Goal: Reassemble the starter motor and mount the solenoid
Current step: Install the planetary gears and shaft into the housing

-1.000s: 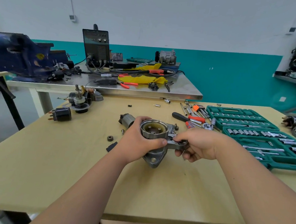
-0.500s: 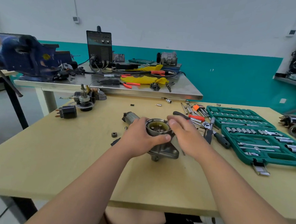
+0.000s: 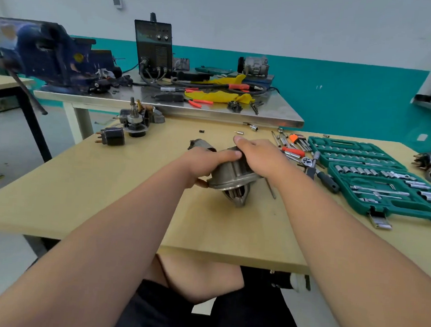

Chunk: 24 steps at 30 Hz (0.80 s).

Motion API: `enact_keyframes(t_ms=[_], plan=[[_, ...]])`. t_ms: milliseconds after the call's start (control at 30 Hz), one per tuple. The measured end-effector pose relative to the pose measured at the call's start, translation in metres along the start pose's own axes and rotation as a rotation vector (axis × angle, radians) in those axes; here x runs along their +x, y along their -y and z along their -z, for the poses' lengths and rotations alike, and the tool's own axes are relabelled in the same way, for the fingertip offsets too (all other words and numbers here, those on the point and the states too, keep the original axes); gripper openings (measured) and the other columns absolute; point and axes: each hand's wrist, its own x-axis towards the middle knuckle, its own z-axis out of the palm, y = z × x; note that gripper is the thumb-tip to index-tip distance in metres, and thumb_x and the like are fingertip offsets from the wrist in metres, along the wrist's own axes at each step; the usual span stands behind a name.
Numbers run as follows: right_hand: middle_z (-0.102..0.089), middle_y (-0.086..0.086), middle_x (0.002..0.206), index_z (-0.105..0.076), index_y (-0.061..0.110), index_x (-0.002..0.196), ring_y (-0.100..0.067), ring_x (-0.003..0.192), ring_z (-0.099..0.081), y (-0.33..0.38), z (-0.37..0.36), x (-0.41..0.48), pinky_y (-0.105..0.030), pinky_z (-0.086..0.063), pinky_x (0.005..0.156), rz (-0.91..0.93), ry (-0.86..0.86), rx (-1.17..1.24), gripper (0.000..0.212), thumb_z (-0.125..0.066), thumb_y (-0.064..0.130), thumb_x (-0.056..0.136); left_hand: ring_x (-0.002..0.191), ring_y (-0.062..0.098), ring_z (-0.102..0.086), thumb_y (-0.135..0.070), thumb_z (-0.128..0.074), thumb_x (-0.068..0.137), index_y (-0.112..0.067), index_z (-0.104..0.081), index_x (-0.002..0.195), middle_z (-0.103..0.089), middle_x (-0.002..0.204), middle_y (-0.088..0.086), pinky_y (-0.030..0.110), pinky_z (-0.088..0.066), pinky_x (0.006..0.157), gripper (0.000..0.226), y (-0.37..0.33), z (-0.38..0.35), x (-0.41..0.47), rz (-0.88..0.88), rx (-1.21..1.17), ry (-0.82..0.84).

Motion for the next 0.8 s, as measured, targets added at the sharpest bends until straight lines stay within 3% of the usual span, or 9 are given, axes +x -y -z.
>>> enact_keyframes(t_ms=[100, 200, 267, 333, 467, 600, 667, 733, 800], plan=[[-0.065, 0.000, 0.083, -0.061, 0.021, 0.078, -0.016, 0.076, -0.060, 0.008, 0.000, 0.008, -0.029, -0.040, 0.060, -0.065, -0.001, 0.054, 0.045, -0.044, 0.062, 0.087, 0.082, 0.012, -0.056, -0.066, -0.075, 0.063, -0.017, -0.057, 0.091, -0.061, 0.098, -0.001, 0.030, -0.049, 0.062, 0.059, -0.011, 0.003, -0.002, 0.046, 0.011, -0.104], [-0.068, -0.005, 0.084, -0.058, 0.021, 0.082, -0.022, 0.075, -0.067, 0.018, 0.001, 0.013, -0.033, -0.052, 0.066, -0.155, 0.002, 0.230, 0.041, -0.049, 0.060, 0.087, 0.082, 0.018, -0.059, -0.078, -0.071, 0.052, -0.012, -0.057, 0.100, -0.063, 0.104, 0.004, 0.029, -0.041, 0.058, 0.083, -0.028, 0.010, -0.006, 0.030, 0.109, -0.217], [-0.071, -0.008, 0.076, -0.059, 0.018, 0.087, -0.021, 0.060, -0.071, 0.027, 0.002, 0.012, -0.031, -0.055, 0.053, -0.231, 0.045, 0.398, 0.036, -0.053, 0.054, 0.088, 0.077, 0.018, -0.062, -0.084, -0.068, 0.047, -0.015, -0.059, 0.096, -0.064, 0.094, 0.002, 0.027, -0.042, 0.055, 0.085, -0.040, 0.018, -0.011, 0.023, 0.150, -0.237], [-0.073, -0.010, 0.074, -0.060, 0.015, 0.095, -0.021, 0.054, -0.070, 0.033, 0.003, 0.013, -0.031, -0.053, 0.046, -0.260, 0.101, 0.463, 0.038, -0.053, 0.051, 0.091, 0.082, 0.022, -0.065, -0.087, -0.065, 0.044, -0.017, -0.059, 0.100, -0.064, 0.095, 0.004, 0.031, -0.049, 0.063, 0.089, -0.049, 0.024, -0.017, 0.021, 0.201, -0.205], [-0.073, -0.014, 0.092, -0.062, 0.012, 0.105, -0.028, 0.071, -0.071, 0.036, 0.001, 0.014, -0.045, -0.059, 0.068, -0.282, 0.203, 0.493, 0.041, -0.048, 0.049, 0.094, 0.090, 0.029, -0.065, -0.089, -0.060, 0.047, -0.018, -0.058, 0.104, -0.064, 0.105, 0.009, 0.041, -0.053, 0.084, 0.091, -0.054, 0.031, -0.024, 0.018, 0.288, -0.199], [-0.070, -0.012, 0.099, -0.061, 0.015, 0.108, -0.026, 0.084, -0.069, 0.029, -0.008, 0.012, -0.038, -0.056, 0.071, -0.242, 0.141, 0.461, 0.043, -0.050, 0.053, 0.090, 0.073, 0.018, -0.059, -0.091, -0.056, 0.048, -0.015, -0.055, 0.082, -0.060, 0.083, 0.003, 0.028, -0.043, 0.056, 0.083, -0.045, 0.027, -0.028, -0.025, 0.387, -0.292], [-0.069, -0.008, 0.106, -0.065, 0.020, 0.104, -0.026, 0.096, -0.066, 0.017, -0.017, 0.010, -0.041, -0.055, 0.082, -0.196, 0.116, 0.418, 0.041, -0.051, 0.054, 0.086, 0.062, 0.014, -0.059, -0.090, -0.055, 0.045, -0.015, -0.057, 0.073, -0.061, 0.070, 0.001, 0.024, -0.038, 0.046, 0.080, -0.029, 0.022, -0.030, -0.080, 0.421, -0.386], [-0.069, 0.000, 0.106, -0.070, 0.027, 0.094, -0.022, 0.102, -0.063, 0.004, -0.023, 0.011, -0.042, -0.056, 0.081, -0.095, 0.134, 0.406, 0.030, -0.050, 0.048, 0.087, 0.060, 0.013, -0.059, -0.088, -0.054, 0.041, -0.014, -0.060, 0.074, -0.061, 0.072, 0.002, 0.024, -0.037, 0.044, 0.082, -0.007, 0.020, -0.027, -0.156, 0.446, -0.473], [-0.068, 0.006, 0.104, -0.069, 0.031, 0.089, -0.015, 0.102, -0.061, -0.006, -0.018, 0.015, -0.033, -0.058, 0.071, -0.029, 0.049, 0.382, 0.022, -0.050, 0.039, 0.093, 0.071, 0.014, -0.059, -0.087, -0.058, 0.042, -0.012, -0.061, 0.087, -0.060, 0.087, 0.003, 0.027, -0.041, 0.051, 0.087, 0.014, 0.024, -0.023, -0.181, 0.419, -0.545]])
